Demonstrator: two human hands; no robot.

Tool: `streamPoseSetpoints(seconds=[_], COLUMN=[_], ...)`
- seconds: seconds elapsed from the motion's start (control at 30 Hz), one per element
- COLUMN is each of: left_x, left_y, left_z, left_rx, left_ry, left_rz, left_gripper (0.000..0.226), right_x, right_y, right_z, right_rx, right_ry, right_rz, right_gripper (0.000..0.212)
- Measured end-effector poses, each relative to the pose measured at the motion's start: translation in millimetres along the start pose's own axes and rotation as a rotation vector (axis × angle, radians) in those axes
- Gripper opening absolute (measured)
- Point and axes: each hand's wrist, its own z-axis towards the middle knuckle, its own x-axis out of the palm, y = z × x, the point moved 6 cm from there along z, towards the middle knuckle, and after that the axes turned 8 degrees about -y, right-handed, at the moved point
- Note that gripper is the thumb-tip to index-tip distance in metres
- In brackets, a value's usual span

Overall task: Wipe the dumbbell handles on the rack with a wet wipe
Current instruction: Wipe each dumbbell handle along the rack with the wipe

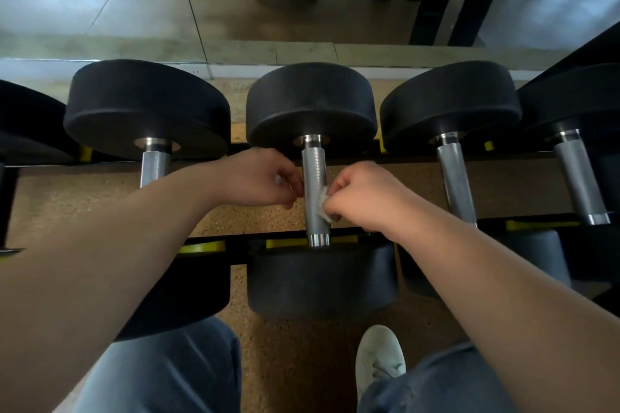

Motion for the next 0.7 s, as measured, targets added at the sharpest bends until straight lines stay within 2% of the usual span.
streamPoseSetpoints(seconds=[0.1,0.17,0.23,0.37,0.43,0.5,0.57,0.63,0.7], left_x=[-0.4,-0.1,-0.1,-2.0,-1.7,-1.5,-2.2,-3.4,-3.1], left_y=[-0.2,0.5,0.8,0.3,1.6,3.6,4.6,4.9,6.2], left_z=[1.0,0.9,0.8,-0.6,-0.8,-1.0,-0.9,-0.8,-1.0], left_rx=[-0.013,-0.019,-0.015,0.002,-0.003,-0.014,-0.032,-0.042,-0.045], left_ry=[0.000,0.000,-0.002,-0.001,0.005,0.007,0.000,-0.017,-0.022], left_rz=[-0.006,0.002,0.009,-0.013,-0.016,-0.007,-0.015,-0.011,0.009], left_gripper=[0.016,0.014,0.013,0.016,0.017,0.017,0.017,0.017,0.017], right_x=[-11.8,-16.7,-10.0,17.0,20.2,18.1,10.6,4.9,4.8], right_y=[7.6,11.9,9.8,-15.9,-24.1,-23.3,-20.0,-16.4,-15.1], right_z=[6.4,16.3,23.2,14.9,16.0,26.6,40.7,49.6,49.7], right_rx=[-0.054,-0.109,-0.085,0.091,0.150,0.179,0.186,0.149,0.087], right_ry=[-0.241,-0.303,-0.177,0.317,0.365,0.251,0.049,-0.065,-0.038], right_rz=[0.106,0.122,0.081,-0.045,0.049,0.225,0.505,0.730,0.640], right_gripper=[0.016,0.019,0.015,0.010,0.014,0.021,0.030,0.035,0.031])
